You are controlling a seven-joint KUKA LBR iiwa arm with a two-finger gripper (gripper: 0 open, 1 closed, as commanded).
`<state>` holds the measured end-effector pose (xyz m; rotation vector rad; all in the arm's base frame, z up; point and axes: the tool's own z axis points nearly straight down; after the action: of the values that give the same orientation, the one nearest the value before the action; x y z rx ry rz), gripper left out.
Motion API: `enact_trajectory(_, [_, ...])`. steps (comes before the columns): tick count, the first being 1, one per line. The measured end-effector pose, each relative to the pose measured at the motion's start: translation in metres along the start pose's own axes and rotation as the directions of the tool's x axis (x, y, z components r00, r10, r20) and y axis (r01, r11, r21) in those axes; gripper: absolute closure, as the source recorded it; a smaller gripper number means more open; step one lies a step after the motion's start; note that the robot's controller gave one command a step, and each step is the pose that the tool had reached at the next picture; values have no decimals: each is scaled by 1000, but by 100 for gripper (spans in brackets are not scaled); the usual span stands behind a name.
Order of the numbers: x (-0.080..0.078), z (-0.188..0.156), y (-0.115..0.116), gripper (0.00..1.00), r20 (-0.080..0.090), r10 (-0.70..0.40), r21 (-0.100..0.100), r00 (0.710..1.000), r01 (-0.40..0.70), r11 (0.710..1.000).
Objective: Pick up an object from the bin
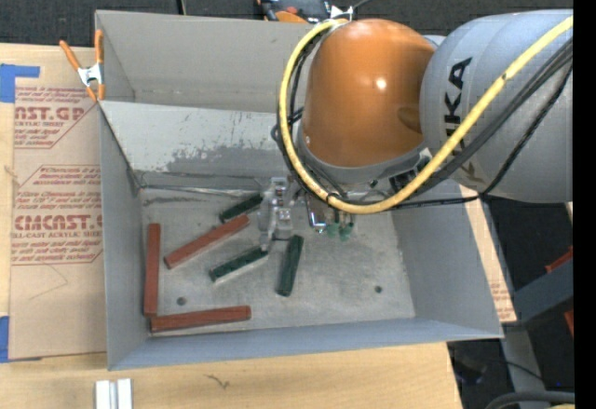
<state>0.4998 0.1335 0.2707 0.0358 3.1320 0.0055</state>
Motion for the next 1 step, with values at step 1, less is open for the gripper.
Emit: enact_trajectory(1, [1, 4, 0, 0, -7, 0, 2, 1000, 0, 1000])
